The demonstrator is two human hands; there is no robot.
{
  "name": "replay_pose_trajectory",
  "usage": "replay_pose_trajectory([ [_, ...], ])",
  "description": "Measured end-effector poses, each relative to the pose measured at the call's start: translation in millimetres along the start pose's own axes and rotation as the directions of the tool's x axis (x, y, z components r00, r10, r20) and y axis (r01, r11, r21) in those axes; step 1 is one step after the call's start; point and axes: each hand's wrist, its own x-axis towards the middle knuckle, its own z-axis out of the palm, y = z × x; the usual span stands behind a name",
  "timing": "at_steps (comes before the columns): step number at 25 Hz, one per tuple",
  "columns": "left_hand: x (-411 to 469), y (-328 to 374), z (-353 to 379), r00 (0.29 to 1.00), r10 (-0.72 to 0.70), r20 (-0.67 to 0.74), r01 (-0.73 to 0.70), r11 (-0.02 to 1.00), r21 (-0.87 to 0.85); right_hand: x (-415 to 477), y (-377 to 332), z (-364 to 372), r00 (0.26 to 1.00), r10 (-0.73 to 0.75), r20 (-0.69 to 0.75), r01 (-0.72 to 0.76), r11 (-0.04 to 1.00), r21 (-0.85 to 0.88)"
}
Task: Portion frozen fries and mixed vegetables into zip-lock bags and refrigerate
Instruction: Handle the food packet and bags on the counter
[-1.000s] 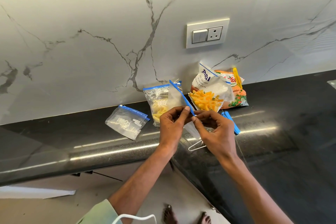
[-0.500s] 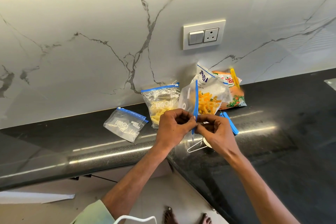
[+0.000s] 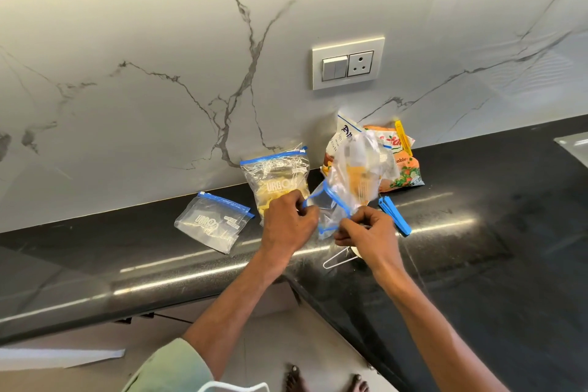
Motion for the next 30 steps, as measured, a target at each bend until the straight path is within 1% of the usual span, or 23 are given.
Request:
replay_pose_trajectory([
  [2,19.5,-10.8,-1.0,0.999,-0.049,0.020,0.047,0.996,0.073,6.7,7.3,9.0,0.988,0.028,0.149,-0.025,0.999,-0.022],
  [4,45.4,-28.3,-3.6,0.994,-0.082,0.075,0.073,0.990,0.118,15.4,16.1,8.7,0.985,0.017,0.173,0.006,0.991,-0.130],
  [6,71.5,-48.0,-5.4,0.968,-0.121,0.222,0.083,0.981,0.175,26.6,25.7,-2.3,0.994,0.005,0.109,0.024,0.965,-0.263],
  [7,81.5,-58.1,-5.2,0.945,-0.144,0.294,0.077,0.971,0.226,33.3,31.5,-11.4,0.998,0.015,0.065,0.005,0.956,-0.292],
  [9,94.4,-73.3,-4.2,0.924,-0.143,0.355,0.033,0.954,0.298,50.8,41.4,-31.0,0.998,0.044,-0.042,-0.054,0.966,-0.255],
  [11,100.7,-83.9,-1.9,0.943,-0.062,0.327,-0.042,0.952,0.302,70.7,44.0,-45.6,0.988,0.044,-0.148,-0.078,0.971,-0.228],
  [13,101.1,-90.6,2.9,0.962,0.019,0.271,-0.115,0.933,0.341,93.2,42.8,-53.9,0.970,-0.017,-0.244,-0.054,0.959,-0.279],
  [14,99.8,-91.3,5.1,0.970,0.041,0.242,-0.130,0.921,0.367,104.3,40.0,-55.8,0.960,-0.052,-0.274,-0.039,0.948,-0.317],
  [16,93.4,-87.1,10.5,0.987,0.086,0.133,-0.128,0.926,0.356,126.1,35.1,-57.2,0.950,-0.125,-0.288,0.007,0.926,-0.378],
  [17,89.7,-82.6,13.7,0.986,0.155,0.066,-0.168,0.926,0.337,135.4,33.9,-57.4,0.944,-0.157,-0.289,0.035,0.921,-0.388],
  [18,84.9,-75.4,16.3,0.965,0.263,0.014,-0.252,0.908,0.335,141.5,32.3,-56.7,0.938,-0.175,-0.301,0.044,0.917,-0.396],
  [19,79.8,-66.8,21.1,0.927,0.376,-0.011,-0.349,0.871,0.347,148.9,34.0,-58.4,0.931,-0.193,-0.311,0.054,0.913,-0.404],
  [20,74.2,-55.2,27.2,0.892,0.451,-0.008,-0.422,0.839,0.343,152.3,32.3,-59.6,0.930,-0.202,-0.307,0.055,0.903,-0.426],
  [21,69.9,-40.9,33.9,0.884,0.467,-0.004,-0.446,0.845,0.294,156.4,31.9,-61.5,0.938,-0.206,-0.280,0.056,0.885,-0.462],
  [22,68.1,-23.5,41.3,0.911,0.413,0.002,-0.405,0.891,0.208,158.1,30.8,-63.0,0.948,-0.214,-0.235,0.072,0.865,-0.497],
  [23,71.5,-8.4,51.6,0.956,0.291,0.026,-0.292,0.951,0.098,159.8,31.6,-64.1,0.952,-0.246,-0.182,0.121,0.849,-0.515],
  [24,79.4,7.1,61.6,0.990,0.109,0.087,-0.108,0.994,-0.025,157.9,31.8,-64.0,0.948,-0.288,-0.136,0.180,0.836,-0.518],
  [25,92.0,20.7,70.5,0.982,-0.081,0.169,0.105,0.985,-0.139,156.0,33.3,-62.5,0.936,-0.338,-0.097,0.243,0.822,-0.515],
  [26,105.6,31.8,77.4,0.939,-0.238,0.246,0.292,0.932,-0.212,151.3,33.7,-58.8,0.924,-0.378,-0.064,0.293,0.803,-0.520],
  [27,119.9,37.0,86.3,0.892,-0.334,0.304,0.417,0.869,-0.266,145.8,35.1,-54.9,0.911,-0.412,-0.034,0.336,0.785,-0.521],
  [28,129.6,42.1,90.5,0.850,-0.393,0.352,0.500,0.811,-0.304,137.7,34.8,-50.8,0.899,-0.439,-0.002,0.374,0.768,-0.519],
  [29,133.6,50.6,87.1,0.829,-0.418,0.373,0.538,0.777,-0.326,131.5,35.5,-48.9,0.887,-0.460,0.032,0.411,0.758,-0.506],
  [30,134.8,58.1,82.5,0.837,-0.416,0.355,0.528,0.786,-0.322,123.8,34.1,-48.1,0.884,-0.462,0.071,0.435,0.758,-0.487],
])
